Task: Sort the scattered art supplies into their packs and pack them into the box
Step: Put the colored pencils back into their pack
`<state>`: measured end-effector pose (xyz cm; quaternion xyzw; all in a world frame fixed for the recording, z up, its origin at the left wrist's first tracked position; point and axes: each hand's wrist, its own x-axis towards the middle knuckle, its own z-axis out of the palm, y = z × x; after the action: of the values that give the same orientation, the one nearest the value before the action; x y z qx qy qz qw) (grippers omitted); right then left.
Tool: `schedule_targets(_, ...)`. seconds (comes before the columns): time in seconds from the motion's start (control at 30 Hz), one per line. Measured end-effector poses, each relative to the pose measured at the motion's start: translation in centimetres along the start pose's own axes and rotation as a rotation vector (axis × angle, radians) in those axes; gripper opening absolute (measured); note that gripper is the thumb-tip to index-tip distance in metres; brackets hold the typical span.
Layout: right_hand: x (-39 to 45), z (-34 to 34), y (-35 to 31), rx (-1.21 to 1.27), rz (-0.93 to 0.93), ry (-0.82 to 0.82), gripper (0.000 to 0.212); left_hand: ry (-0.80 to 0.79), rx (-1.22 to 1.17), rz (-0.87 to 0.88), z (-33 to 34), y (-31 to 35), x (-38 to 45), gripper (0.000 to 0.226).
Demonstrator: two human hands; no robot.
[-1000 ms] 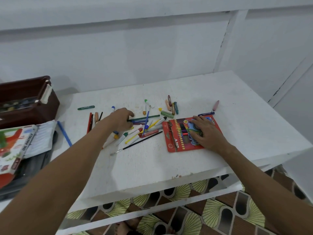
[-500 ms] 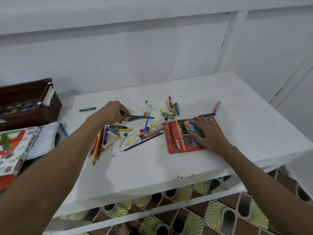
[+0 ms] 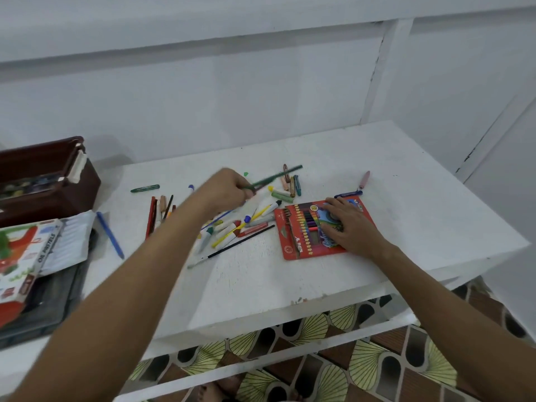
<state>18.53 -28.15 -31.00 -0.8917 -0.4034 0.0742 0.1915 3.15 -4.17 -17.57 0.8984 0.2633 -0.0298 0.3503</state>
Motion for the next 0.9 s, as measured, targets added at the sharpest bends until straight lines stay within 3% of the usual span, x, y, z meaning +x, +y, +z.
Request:
schedule_targets(0.1, 0.0, 0.0, 0.0, 0.003, 0.004, -0.003, 0.061, -0.065, -0.222, -0.170, 4.0, 0.4, 1.3, 0.017)
schedule_targets(0.23, 0.0, 0.0, 0.1, 0.019, -0.004, -0.004, 0.060, -0.084, -0.820, -0.406, 7.2, 1.2, 2.8, 0.012)
schedule_targets(0.3, 0.0, 0.0, 0.2, 0.039, -0.008, -0.004, 0.058, -0.071, -0.889, -0.459, 8.4, 1.3, 2.8, 0.013)
schedule_targets(0.43, -0.1, -0.1, 0.2, 0.114, 0.010, -0.016, 0.058, -0.097, -0.504, -0.407, 9.7, -0.3, 1.3, 0.023)
schedule_targets(0.5, -0.2, -0.2, 0.1, 0.132, 0.008, -0.013, 0.065, -0.063, -0.111, -0.258, 9.3, -1.4, 1.1, 0.020)
schedule_targets(0.57, -0.3, -0.2, 0.1, 0.116, -0.001, -0.004, 0.071, 0.078, 0.183, -0.069, 8.4, -1.9, 1.8, 0.022)
schedule_targets(0.67, -0.4, -0.2, 0.2, 0.078, -0.020, 0.002, 0.081, 0.173, 0.314, 0.138, 6.9, -1.8, 3.3, 0.020)
schedule_targets(0.77, -0.4, -0.2, 0.2, 0.050, -0.042, 0.009, 0.096, 0.080, 0.458, 0.258, 6.3, -2.2, 5.3, 0.027)
schedule_targets(0.9, -0.5, -0.1, 0.2, 0.055, -0.033, 0.022, 0.093, -0.056, 0.678, 0.380, 6.9, -2.9, 6.9, 0.033)
